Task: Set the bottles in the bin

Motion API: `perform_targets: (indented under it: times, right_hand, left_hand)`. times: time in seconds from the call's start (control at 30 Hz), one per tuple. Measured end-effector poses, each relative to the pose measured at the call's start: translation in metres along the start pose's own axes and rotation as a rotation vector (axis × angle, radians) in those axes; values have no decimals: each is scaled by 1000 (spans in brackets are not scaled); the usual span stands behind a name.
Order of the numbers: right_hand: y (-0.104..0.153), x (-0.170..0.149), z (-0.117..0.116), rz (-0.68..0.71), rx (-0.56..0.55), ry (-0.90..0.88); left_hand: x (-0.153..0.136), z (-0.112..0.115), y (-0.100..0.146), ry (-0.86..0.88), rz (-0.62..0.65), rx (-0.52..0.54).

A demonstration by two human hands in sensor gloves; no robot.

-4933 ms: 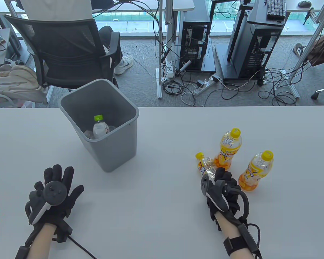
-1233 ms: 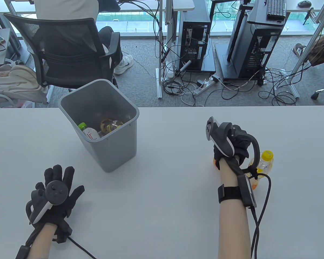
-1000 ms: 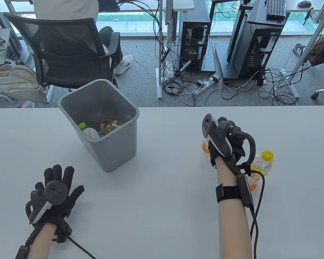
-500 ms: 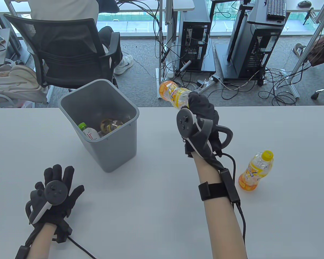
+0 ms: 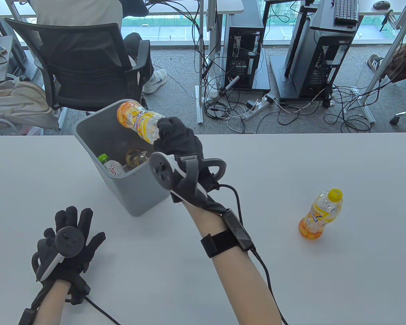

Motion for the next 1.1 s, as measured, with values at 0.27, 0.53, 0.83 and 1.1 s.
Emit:
perform_targets:
  times: [0.27, 0.53, 0.83, 1.1]
  right_hand:
    - [28, 37, -45, 119, 25, 96]
    - [25, 26, -56, 92, 135, 110]
    - [-5, -60, -38, -41, 224, 366]
    - [-16, -171, -26, -172, 268, 635]
  left_hand:
    - [0, 0, 0, -1, 4, 3]
    - [-1, 0, 0, 4, 4, -1]
    - [0, 0, 0, -7, 2, 0]
    - [0, 1, 0, -13, -3, -1]
Point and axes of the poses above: the tracker on the back of each hand, its own x axis roughly to the thumb side, its own y axis roughly from the fingertips to the wrist, z = x × y, the point moved 2 cm from there along -y, roughly from the wrist to the fingertips, and after that the axes turned 12 degrees about -z, right-handed, at the moved point
